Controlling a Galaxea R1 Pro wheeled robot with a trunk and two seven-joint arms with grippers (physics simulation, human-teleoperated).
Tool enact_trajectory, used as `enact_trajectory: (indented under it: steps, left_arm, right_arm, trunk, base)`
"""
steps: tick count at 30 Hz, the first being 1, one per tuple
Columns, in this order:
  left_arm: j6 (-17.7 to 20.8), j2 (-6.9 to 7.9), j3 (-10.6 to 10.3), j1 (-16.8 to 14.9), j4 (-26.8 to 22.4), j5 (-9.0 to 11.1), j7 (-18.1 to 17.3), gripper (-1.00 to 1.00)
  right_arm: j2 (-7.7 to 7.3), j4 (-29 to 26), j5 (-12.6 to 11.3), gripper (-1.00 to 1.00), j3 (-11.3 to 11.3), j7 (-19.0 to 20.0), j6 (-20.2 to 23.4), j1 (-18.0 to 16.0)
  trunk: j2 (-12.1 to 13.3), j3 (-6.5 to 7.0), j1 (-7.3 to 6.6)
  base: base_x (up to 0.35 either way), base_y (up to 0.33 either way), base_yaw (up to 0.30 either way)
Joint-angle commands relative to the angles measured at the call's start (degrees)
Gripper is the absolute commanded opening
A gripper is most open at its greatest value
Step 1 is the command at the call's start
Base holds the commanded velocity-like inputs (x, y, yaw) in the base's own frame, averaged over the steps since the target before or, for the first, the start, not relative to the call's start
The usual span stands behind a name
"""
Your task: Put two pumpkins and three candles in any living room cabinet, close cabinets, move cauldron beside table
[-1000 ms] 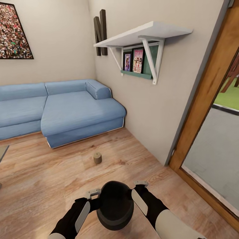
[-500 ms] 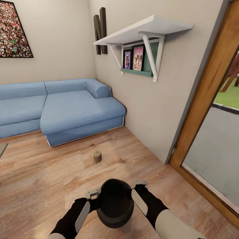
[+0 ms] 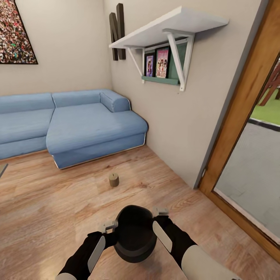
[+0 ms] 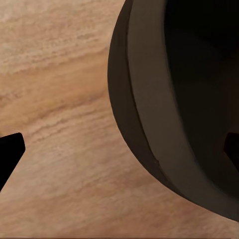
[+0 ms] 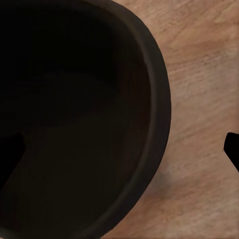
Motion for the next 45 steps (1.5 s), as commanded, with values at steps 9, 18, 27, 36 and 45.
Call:
enact_trajectory:
  steps: [9, 18, 27, 36, 45]
  left_arm:
    - [0.0, -0.13, 0.0, 0.0, 0.1, 0.1, 0.0, 1.00]
    - [0.0, -0.26, -0.1, 0.0, 0.4, 0.4, -0.1, 1.00]
    - [0.0, -0.43, -0.1, 0.0, 0.5, 0.5, -2.5, 1.00]
    - [0.0, -0.53, -0.1, 0.0, 0.5, 0.3, -7.8, 1.00]
    - [-0.1, -0.53, -0.1, 0.0, 0.5, 0.3, -7.9, 1.00]
  right_arm:
    - [0.00, 0.1, -0.1, 1.00, -0.1, 0.0, 0.0, 0.0]
    - [0.00, 0.2, 0.0, 1.00, -0.1, 0.0, 0.0, 0.0]
    - [0.00, 0.2, 0.0, 1.00, -0.1, 0.0, -1.3, 0.0]
    - [0.00, 0.2, 0.0, 1.00, -0.1, 0.0, -2.7, 0.0]
    - [0.00, 0.4, 0.1, 1.00, -0.1, -0.1, -3.1, 0.0]
  trunk:
    - [-0.1, -1.11, 0.13]
    - [-0.1, -1.11, 0.13]
    - [-0.1, -2.22, 0.25]
    - [-0.1, -2.22, 0.25]
    - [-0.2, -3.11, 0.36]
  base:
    - [0.000, 0.000, 0.000]
    - [0.000, 0.000, 0.000]
    - [0.000, 0.000, 0.000]
    - [0.000, 0.000, 0.000]
    - [0.000, 0.000, 0.000]
